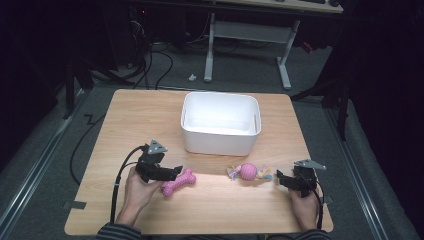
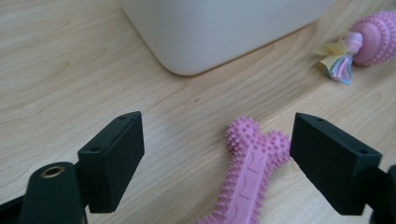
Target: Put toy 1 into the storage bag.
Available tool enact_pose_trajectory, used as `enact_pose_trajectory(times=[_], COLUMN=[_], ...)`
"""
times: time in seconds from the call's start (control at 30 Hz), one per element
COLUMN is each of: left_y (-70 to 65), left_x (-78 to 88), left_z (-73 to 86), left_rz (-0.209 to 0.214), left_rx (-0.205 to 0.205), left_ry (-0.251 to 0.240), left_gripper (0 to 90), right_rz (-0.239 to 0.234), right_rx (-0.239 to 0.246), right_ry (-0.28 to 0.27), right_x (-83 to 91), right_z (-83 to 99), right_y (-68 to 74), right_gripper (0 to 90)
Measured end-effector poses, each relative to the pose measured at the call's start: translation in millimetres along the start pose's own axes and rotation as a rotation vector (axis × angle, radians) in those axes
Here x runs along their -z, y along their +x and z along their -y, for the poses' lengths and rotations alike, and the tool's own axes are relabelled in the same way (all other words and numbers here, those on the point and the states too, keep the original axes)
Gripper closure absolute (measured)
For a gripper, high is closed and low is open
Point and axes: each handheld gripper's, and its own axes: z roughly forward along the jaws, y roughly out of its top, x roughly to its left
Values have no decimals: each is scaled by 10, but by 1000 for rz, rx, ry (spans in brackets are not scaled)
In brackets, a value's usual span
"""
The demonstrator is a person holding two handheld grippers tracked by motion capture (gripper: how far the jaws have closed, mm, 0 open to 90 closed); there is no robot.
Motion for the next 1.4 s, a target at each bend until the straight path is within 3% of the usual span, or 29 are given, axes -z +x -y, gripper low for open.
enact_pose_trajectory(times=[0.1,0.23,0.43,0.57,0.73,0.87,1.03,1.4], left_y=[-53,-66,-174,-157,-249,-231,-319,-288], left_x=[75,61,-63,-111,-151,-213,-331,-475], left_z=[-21,-27,47,64,118,216,277,357], left_rz=[-5,5,-9,-1,-19,-32,-58,-22], left_rx=[-25,-24,-80,-63,-100,-86,-159,-172], left_ry=[-20,-31,15,26,49,73,144,187], left_gripper=[175,175,218,248,244,245,280,311], right_rz=[-4,-6,-9,-10,-10,-11,-12,-11], right_rx=[0,4,2,4,7,8,10,9], right_ry=[0,-1,0,-1,1,2,-1,-1], right_x=[-4,1,2,0,3,6,5,5], right_z=[-4,1,1,0,2,4,5,5], right_y=[-1,2,2,0,6,8,7,8], right_gripper=[252,256,257,257,251,250,250,250])
